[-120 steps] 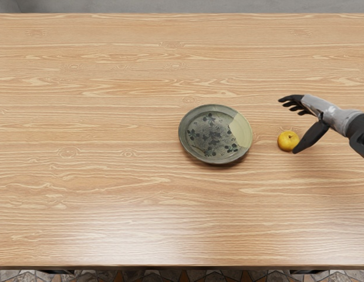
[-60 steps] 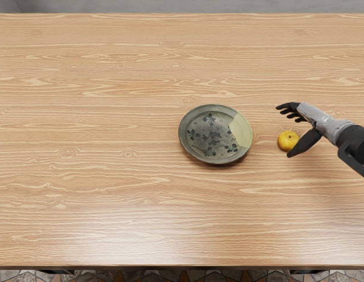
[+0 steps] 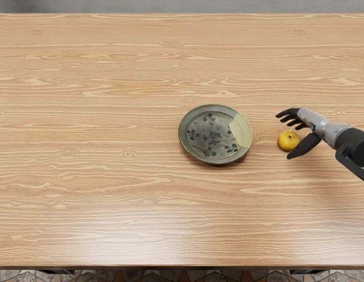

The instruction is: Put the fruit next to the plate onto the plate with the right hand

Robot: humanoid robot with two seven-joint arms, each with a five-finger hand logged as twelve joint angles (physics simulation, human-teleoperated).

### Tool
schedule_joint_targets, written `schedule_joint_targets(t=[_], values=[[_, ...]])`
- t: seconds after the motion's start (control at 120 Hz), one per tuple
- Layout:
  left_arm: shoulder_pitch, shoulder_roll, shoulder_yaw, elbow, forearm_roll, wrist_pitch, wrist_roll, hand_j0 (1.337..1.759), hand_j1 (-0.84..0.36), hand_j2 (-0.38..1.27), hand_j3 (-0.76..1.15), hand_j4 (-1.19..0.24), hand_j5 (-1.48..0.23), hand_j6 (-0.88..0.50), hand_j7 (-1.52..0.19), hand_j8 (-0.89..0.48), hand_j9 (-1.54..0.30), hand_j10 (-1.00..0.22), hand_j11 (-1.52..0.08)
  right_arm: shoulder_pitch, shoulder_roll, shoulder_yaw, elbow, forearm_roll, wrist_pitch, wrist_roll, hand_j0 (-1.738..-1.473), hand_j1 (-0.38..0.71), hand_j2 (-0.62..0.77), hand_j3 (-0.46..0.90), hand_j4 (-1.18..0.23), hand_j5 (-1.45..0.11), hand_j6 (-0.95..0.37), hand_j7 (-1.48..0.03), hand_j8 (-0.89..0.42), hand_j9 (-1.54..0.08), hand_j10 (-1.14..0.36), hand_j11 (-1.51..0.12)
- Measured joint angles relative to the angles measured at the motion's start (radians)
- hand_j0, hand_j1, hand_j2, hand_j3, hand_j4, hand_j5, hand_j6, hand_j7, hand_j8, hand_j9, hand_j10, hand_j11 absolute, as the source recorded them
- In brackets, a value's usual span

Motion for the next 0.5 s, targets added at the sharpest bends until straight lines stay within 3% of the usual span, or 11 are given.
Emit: schedule_joint_targets(t=[0.5], values=[[0.0, 0.0, 0.0, 0.0, 0.0, 0.0, 0.0, 1.658, 0.32, 0.0, 0.0, -0.02, -0.03, -0.02, -0.03, -0.02, -0.03, -0.02, -0.03, 0.006, 0.021, -0.006, -0.043, 0.007, -0.001, -0.002, -1.658, 0.08, -0.07, 0.0, -0.36, -0.46, -0.36, -0.46, -0.36, -0.46, -0.36, -0.46]])
